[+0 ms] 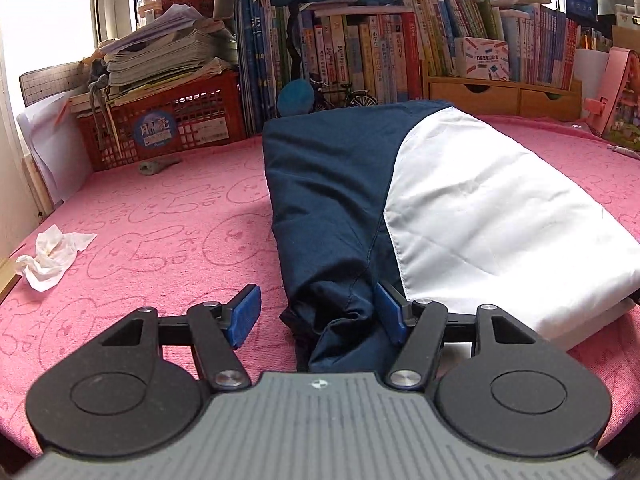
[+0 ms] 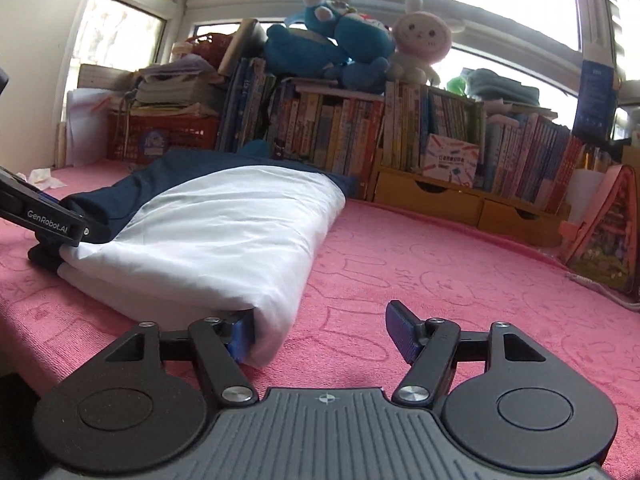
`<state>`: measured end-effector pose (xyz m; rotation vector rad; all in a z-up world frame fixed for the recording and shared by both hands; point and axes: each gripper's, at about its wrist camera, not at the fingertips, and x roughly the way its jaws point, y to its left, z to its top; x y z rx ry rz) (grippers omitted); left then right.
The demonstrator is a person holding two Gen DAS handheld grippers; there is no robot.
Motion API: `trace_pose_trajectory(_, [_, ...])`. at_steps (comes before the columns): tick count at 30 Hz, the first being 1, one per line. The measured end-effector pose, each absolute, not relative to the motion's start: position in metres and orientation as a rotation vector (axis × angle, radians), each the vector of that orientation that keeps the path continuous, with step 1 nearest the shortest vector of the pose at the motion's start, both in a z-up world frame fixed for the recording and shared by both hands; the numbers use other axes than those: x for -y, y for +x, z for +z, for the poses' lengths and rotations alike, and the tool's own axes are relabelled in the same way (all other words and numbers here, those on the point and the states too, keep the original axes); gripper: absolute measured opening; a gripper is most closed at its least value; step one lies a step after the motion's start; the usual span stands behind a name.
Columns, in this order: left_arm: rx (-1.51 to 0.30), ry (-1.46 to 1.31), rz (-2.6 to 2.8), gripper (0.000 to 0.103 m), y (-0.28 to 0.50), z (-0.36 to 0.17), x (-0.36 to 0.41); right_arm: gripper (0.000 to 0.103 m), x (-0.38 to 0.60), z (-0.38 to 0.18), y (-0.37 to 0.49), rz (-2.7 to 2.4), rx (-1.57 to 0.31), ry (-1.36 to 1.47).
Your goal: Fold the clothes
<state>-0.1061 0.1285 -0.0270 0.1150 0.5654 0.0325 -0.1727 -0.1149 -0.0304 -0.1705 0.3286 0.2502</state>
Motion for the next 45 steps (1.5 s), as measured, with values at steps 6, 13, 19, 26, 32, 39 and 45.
trace_pose_trajectory(6, [-0.564,0.101,0.021,0.064,-0.106,-0.028,-0.133,0.070,0.114,-0.031,-0.171,0.251,-0.321,-0.233])
trace_pose_trajectory(13, [-0.561,0.081,0.006,0.064,-0.107,-0.029,-0.137,0.074,0.116,-0.026,-0.168,0.265,-0.339,-0.265])
trace_pose_trajectory(19, [-0.576,0.081,-0.008,0.073,-0.122,-0.028,-0.153,0.074,0.149,-0.011,-0.164,0.479,-0.448,-0.208])
trace_pose_trajectory(26, [-0.608,0.019,-0.025,0.073,-0.125,-0.028,-0.161,0.079,0.216,0.023,-0.104,0.635,-0.591,0.232])
trace_pose_trajectory(32, [-0.620,0.015,-0.034,0.073,-0.125,-0.028,-0.163,0.078,0.193,0.012,-0.004,0.615,-0.658,0.336])
trace_pose_trajectory(39, [-0.602,-0.102,-0.090,0.070,-0.121,0.012,-0.187,0.077,0.155,-0.009,0.098,0.659,-0.726,0.384])
trace_pose_trajectory(45, [-0.518,-0.230,-0.302,0.073,-0.039,0.093,-0.194,0.077,0.127,0.000,0.117,0.717,-0.650,0.219])
